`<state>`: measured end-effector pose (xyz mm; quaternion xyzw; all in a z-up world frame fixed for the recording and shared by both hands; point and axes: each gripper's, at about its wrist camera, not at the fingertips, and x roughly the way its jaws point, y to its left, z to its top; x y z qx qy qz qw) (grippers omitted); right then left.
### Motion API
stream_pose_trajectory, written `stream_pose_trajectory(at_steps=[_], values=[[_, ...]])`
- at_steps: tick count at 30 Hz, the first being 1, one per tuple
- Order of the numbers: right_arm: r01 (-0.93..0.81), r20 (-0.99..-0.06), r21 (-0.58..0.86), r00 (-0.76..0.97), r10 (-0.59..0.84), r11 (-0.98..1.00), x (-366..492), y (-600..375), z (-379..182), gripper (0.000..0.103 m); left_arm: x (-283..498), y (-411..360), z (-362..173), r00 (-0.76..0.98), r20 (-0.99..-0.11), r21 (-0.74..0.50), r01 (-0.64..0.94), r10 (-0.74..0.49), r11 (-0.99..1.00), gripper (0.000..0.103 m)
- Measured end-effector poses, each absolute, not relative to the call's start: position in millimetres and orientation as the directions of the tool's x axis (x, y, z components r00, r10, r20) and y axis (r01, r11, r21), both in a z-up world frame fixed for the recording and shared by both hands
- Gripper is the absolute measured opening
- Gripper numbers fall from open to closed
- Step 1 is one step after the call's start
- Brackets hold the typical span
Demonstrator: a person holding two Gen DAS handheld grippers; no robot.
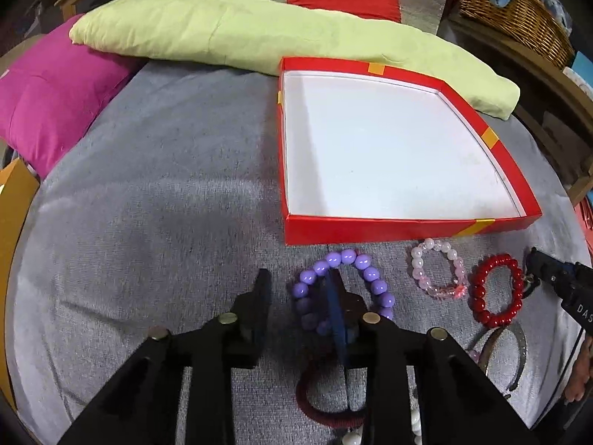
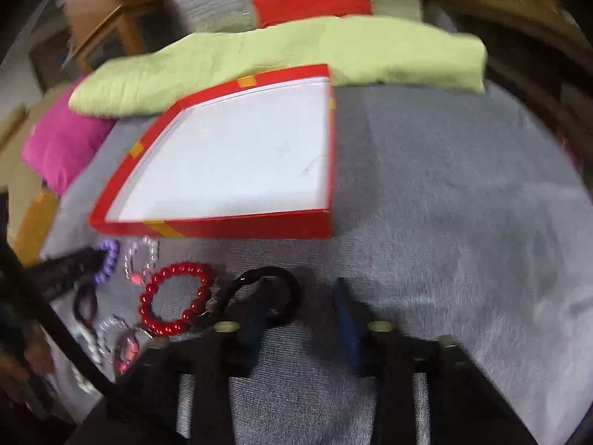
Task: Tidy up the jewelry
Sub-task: 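Carry the purple bracelet with the left tool while the right tool carries the hair tie into the red box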
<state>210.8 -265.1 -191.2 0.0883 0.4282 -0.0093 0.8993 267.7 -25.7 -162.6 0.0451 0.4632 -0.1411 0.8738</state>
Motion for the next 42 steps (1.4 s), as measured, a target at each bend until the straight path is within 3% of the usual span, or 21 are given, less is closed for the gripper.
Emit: stream_pose_trajectory(at_steps=[1, 3, 13, 18, 33, 42], values=[[0.092, -0.768, 0.136, 0.639, 0.047, 0.986, 209.8, -263.4, -190.6, 0.006, 267.4, -27.0, -162.4, 0.536, -0.821, -0.039, 0.293, -0.198, 0.955, 0.013], [0.091, -0.759, 0.140, 0.649, 0.048, 0.986, 207.8, -264.2, -187.7, 0.005, 269.1, -26.9, -160.5, 0.537, -0.819, -0.042, 0.294, -0.202, 0.955, 0.009], [0.094, -0.622, 0.319, 0.771, 0.134, 0.943, 187.9, -287.6, -155.8, 0.005, 258.2, -4.1, -133.6, 0.579, -0.774, -0.097, 0.292, -0.256, 0.952, 0.009], [0.061, -0.577, 0.335, 0.802, 0.154, 0.940, 185.1, -282.5, -146.8, 0.005, 251.9, 6.1, -117.9, 0.609, -0.739, -0.121, 0.300, -0.287, 0.946, 0.009], [0.027, -0.549, 0.330, 0.818, 0.169, 0.944, 185.0, -270.2, -140.8, 0.005, 236.0, 8.7, -76.0, 0.688, -0.613, -0.177, 0.359, -0.388, 0.917, 0.009], [0.044, -0.527, 0.367, 0.833, 0.169, 0.929, 214.7, -270.6, -130.1, 0.005, 251.0, -28.0, -46.3, 0.696, -0.555, -0.179, 0.434, -0.455, 0.883, 0.009]])
